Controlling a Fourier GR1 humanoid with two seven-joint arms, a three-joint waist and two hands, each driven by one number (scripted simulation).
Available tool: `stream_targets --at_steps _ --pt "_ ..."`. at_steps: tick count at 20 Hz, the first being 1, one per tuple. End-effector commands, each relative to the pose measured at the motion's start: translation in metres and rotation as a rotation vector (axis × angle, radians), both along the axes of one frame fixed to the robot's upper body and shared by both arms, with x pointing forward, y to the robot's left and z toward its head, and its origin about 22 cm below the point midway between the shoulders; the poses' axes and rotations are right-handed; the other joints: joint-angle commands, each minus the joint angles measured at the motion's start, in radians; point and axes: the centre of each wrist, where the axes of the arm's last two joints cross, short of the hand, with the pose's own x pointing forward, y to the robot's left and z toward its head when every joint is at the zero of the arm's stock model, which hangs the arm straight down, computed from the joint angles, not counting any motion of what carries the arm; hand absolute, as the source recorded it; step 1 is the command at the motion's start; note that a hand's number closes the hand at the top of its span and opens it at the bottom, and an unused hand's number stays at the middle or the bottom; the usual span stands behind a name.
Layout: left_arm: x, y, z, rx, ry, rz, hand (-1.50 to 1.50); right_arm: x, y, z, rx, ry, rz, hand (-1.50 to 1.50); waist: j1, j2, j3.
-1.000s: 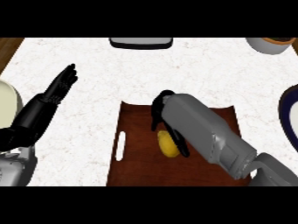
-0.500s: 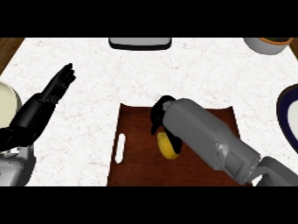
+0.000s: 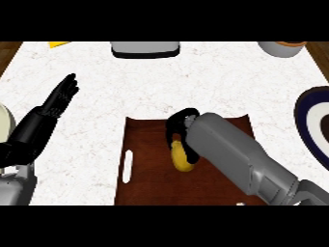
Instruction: Pick the lemon from the tray and place it in the plate
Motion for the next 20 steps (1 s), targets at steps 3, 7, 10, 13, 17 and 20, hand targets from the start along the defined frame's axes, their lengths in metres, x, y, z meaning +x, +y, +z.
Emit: stream_targets --at_steps 3,7,10,13,17,20 --pt "-0.008 0.024 -0.012 0.010 0.064 0.115 0.00 0.032 -0.060 0.047 0.095 -0.563 -0.407 1.50 -0.137 -0.051 0.004" --pt "-0.012 0.032 -0.013 0.015 0.069 0.151 0.00 0.021 -0.057 0.065 0.238 -0.811 -0.509 1.50 -0.162 -0.055 0.003" --pt "-0.020 0.032 -0.018 0.011 0.072 0.148 0.00 0.008 -0.063 0.073 0.319 -0.959 -0.572 1.50 -0.158 -0.047 0.001" --pt "-0.023 0.034 -0.018 0.010 0.063 0.160 0.00 -0.009 -0.065 0.085 0.387 -1.048 -0.613 1.50 -0.164 -0.045 0.000" --pt "-0.021 0.036 -0.009 0.010 0.049 0.176 0.00 -0.032 -0.080 0.107 0.433 -1.168 -0.661 1.50 -0.173 -0.040 0.000" --pt "-0.029 0.045 -0.013 0.019 0.055 0.175 0.00 -0.056 -0.096 0.109 0.465 -1.218 -0.742 1.50 -0.161 -0.029 -0.001"
